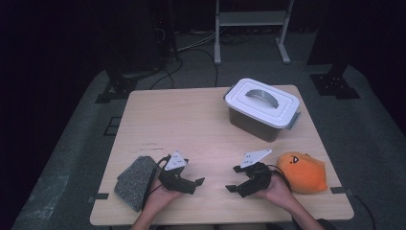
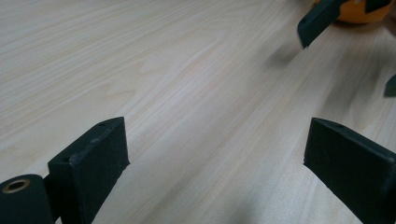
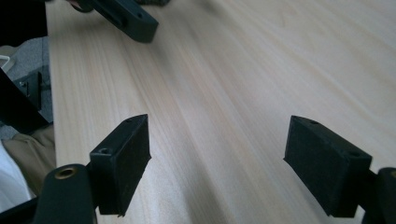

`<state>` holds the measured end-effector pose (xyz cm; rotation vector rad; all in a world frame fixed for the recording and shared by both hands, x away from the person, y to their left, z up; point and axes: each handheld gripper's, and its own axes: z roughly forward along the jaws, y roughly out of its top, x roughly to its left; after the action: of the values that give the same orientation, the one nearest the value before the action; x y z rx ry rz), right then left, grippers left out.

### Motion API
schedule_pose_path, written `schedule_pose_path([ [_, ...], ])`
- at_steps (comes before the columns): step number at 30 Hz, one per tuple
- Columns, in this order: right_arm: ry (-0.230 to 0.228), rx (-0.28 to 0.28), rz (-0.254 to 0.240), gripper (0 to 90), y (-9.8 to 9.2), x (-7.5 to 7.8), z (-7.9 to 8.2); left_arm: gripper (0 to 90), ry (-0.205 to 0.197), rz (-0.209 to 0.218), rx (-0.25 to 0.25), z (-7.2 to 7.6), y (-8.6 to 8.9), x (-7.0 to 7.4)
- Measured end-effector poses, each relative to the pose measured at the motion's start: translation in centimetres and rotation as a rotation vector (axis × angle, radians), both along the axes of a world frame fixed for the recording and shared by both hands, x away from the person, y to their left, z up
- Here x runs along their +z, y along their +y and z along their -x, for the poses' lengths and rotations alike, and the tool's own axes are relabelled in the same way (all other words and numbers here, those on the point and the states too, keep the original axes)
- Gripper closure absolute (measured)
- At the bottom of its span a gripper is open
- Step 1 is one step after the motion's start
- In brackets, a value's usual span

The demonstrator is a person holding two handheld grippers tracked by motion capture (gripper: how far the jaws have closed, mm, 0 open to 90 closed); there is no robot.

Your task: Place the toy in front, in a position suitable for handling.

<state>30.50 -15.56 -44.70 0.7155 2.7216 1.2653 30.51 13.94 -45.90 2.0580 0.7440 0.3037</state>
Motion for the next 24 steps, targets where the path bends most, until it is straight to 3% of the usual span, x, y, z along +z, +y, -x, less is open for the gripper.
schedule_pose_path([
  [3,0.001,0.001,-0.015,20.8,-0.2,0.7,0.1,5.6,-0.001,0.005,0.011,-0.1,0.2,0.0],
  [7,-0.038,0.014,-0.022,20.8,-0.5,2.2,0.4,5.6,-0.005,0.017,0.025,-0.1,0.4,0.0],
  [8,-0.060,0.012,-0.046,20.9,-0.8,3.5,0.4,5.6,-0.012,0.016,0.026,-0.1,0.4,0.1],
  [15,-0.074,0.017,-0.098,21.0,-2.3,6.4,0.9,5.6,-0.018,0.015,0.024,0.1,0.5,0.2],
  [20,-0.123,0.014,-0.068,21.0,-3.5,7.7,1.1,5.6,-0.020,0.017,0.027,0.0,0.6,0.3],
  [24,-0.136,0.010,-0.061,20.9,-4.4,8.2,1.1,5.6,-0.024,0.029,0.038,-0.1,0.9,0.4],
])
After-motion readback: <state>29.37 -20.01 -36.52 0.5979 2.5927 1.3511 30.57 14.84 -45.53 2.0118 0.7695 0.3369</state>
